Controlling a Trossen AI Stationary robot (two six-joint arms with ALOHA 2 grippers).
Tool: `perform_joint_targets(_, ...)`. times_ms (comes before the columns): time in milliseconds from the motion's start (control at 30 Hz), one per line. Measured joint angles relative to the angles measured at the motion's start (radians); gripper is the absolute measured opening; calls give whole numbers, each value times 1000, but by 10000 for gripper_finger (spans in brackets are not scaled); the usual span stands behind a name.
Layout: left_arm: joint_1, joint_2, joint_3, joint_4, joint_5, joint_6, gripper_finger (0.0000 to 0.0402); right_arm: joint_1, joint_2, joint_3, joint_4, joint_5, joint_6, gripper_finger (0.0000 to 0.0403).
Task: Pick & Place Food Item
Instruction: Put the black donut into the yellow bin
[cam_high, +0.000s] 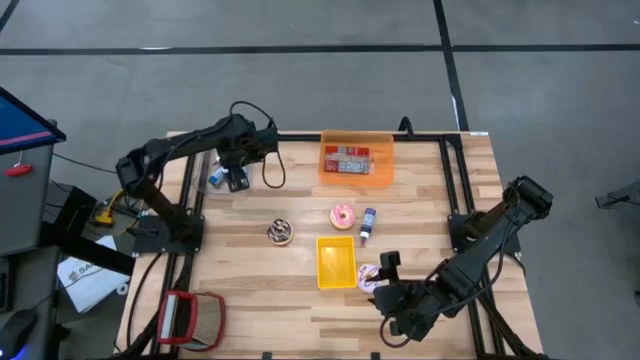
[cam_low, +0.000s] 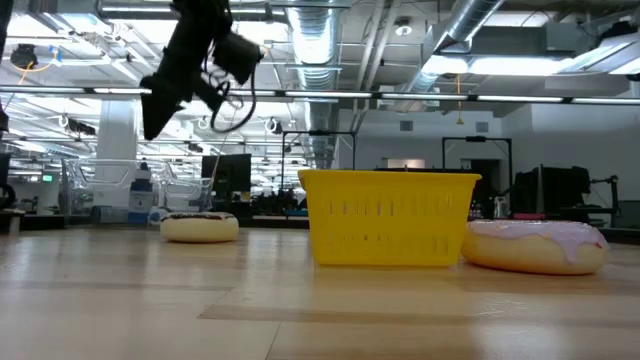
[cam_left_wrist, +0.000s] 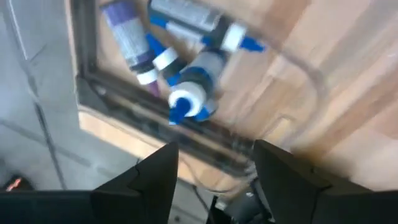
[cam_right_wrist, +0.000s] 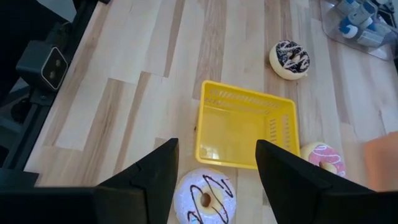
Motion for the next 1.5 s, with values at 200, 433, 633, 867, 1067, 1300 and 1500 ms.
perform_joint_targets(200,-129,-90,39,29,142,-15,195,0,0,0,-6,3,10,207)
perform_joint_targets(433,-416,-147,39,251,216,-35,191,1,0,0,-6,4,15,207)
perform_joint_targets(633,-647,-123,39,483,205,-46,198,1,0,0,-6,4,30,207)
perform_joint_targets(867,-735,-50,14,515,55,-107,223,14,0,0,-74,20,118,207)
perform_joint_targets(1067,-642,-36,-72,469,99,-136,268,46,-1,0,-283,60,337,207)
perform_joint_targets(1300,-436,-67,-184,649,324,-54,296,127,-10,0,-344,126,464,207)
perform_joint_targets(1500,-376,-67,-244,682,345,7,297,204,-17,0,-352,184,550,207)
